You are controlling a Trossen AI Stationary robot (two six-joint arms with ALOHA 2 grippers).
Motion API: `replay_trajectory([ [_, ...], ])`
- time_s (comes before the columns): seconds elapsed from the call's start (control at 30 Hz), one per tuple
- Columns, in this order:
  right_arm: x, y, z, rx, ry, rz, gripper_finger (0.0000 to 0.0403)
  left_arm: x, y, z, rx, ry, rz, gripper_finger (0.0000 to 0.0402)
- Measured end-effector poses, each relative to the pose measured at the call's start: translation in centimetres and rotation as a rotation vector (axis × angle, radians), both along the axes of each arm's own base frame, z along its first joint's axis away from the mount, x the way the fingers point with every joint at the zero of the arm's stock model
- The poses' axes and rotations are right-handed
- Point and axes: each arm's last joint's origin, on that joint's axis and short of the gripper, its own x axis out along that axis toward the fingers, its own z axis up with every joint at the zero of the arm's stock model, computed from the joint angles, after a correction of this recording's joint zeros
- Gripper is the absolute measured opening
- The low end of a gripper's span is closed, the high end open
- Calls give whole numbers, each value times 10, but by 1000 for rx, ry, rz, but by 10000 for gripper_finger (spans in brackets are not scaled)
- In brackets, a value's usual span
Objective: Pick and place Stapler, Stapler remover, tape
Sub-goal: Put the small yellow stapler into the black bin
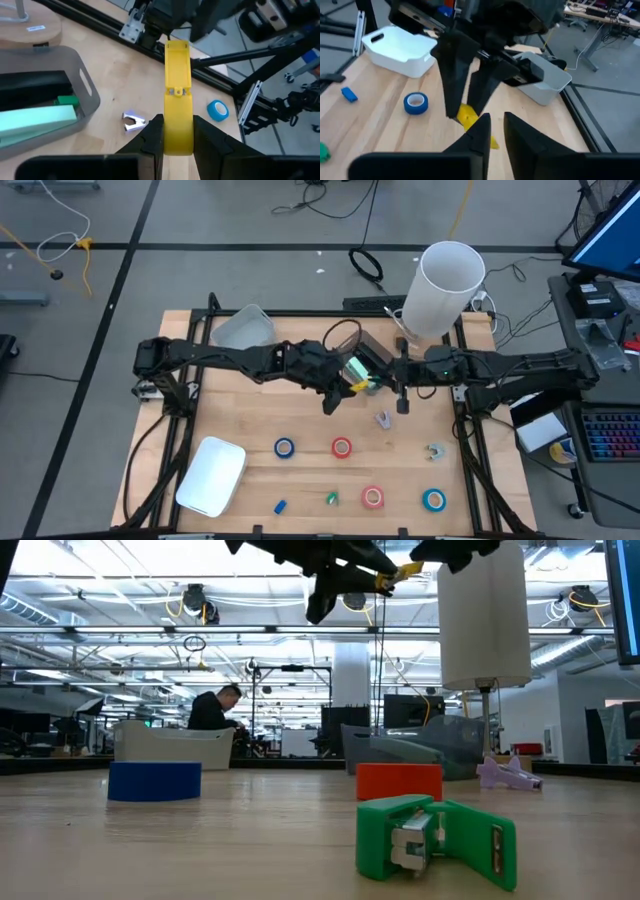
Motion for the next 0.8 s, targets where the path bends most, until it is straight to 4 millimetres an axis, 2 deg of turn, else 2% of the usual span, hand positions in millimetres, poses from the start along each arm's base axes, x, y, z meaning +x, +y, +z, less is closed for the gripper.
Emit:
replay_trajectory([
  [0.2,2,-1,-2,-2,10,-7,3,1,-6,1,3,-10,-10,74],
  [0.53,23,2,-24,95,126,11,1,2,-8,5,13,-55,6,75],
  [0.8,21,2,-23,98,115,-38,1,3,-6,6,30,-66,33,79],
])
